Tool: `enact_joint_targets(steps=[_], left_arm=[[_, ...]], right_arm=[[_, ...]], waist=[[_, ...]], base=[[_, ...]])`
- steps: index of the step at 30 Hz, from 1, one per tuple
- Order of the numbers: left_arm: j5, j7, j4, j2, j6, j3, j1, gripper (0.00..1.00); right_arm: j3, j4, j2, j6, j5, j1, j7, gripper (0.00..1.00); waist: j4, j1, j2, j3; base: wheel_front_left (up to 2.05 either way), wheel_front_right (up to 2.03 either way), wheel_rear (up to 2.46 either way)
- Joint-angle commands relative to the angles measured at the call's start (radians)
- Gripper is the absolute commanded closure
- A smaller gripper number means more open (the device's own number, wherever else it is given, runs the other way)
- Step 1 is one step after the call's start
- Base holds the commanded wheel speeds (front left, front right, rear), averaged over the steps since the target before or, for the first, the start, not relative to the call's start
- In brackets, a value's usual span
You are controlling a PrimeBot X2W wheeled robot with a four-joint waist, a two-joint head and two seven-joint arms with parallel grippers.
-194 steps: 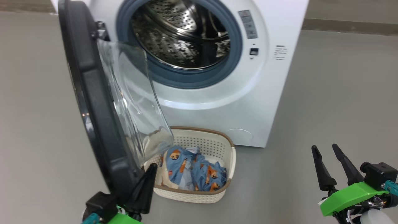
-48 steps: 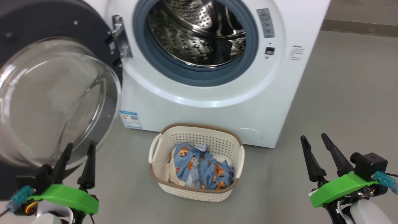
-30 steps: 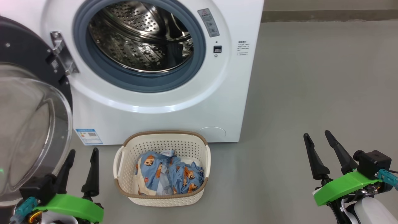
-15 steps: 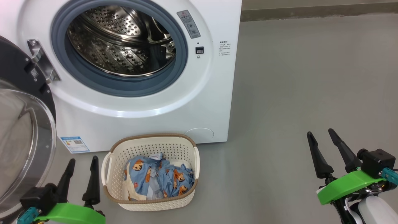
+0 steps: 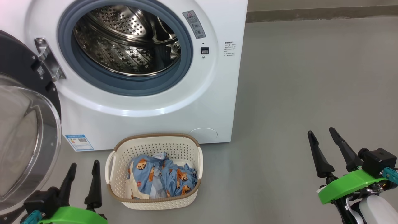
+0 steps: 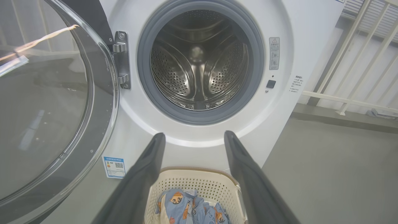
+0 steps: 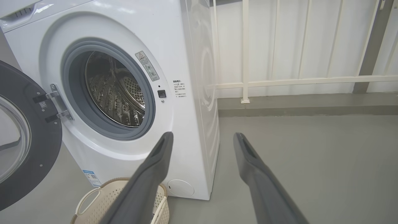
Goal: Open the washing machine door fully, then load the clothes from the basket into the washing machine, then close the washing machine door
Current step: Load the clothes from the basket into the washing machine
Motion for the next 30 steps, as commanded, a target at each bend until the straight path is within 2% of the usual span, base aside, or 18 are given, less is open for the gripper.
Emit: enact_joint_targets(steps=[1,30], left_arm=[[0.017,-0.014,-0.013,0.02,-0.008,0.043,-0.027,0.0],[0.038,-0.014,-0.002,0.008,-0.031,0.069,-0.034,0.0]], right_arm=[[0.011,-0.026,-0.021,0.005,-0.009,-0.025,-0.012,0.0],[0.005,-0.024,-0.009,0.005,-0.011,-0.028,-0.012,0.0]], waist=[[0.003,0.0,0.0,0.002],[0.015,0.0,0.0,0.008]], base=[[0.0,0.0,0.0],[0.0,0.0,0.0]])
